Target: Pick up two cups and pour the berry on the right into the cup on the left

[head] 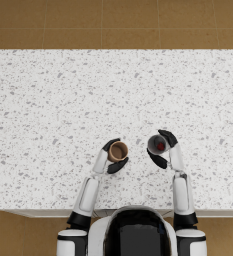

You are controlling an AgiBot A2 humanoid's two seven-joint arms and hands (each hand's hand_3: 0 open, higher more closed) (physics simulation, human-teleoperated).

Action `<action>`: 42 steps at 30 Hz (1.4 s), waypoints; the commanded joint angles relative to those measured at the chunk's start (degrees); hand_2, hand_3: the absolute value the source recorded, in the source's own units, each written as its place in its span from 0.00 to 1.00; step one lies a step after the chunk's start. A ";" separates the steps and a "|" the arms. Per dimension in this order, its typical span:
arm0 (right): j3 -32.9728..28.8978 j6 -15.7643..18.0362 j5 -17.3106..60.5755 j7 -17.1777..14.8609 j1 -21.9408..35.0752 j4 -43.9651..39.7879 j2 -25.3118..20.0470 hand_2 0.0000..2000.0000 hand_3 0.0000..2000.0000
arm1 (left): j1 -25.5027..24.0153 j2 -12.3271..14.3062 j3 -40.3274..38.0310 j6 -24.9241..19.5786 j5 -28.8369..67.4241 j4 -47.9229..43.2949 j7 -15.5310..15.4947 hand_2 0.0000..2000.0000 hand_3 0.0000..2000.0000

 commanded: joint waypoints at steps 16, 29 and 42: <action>8.66 0.75 29.32 0.11 8.06 5.17 -4.76 1.00 0.64 | 2.59 2.24 1.26 -0.09 0.44 3.24 -0.02 1.00 0.64; 11.62 0.86 53.24 0.18 8.35 6.53 -6.12 1.00 0.64 | 2.00 2.52 0.75 -0.13 6.76 3.56 0.01 1.00 0.64; 14.62 0.64 77.12 0.24 7.89 9.59 -7.23 1.00 0.64 | 4.56 4.16 0.89 -0.12 6.87 5.61 0.03 1.00 0.64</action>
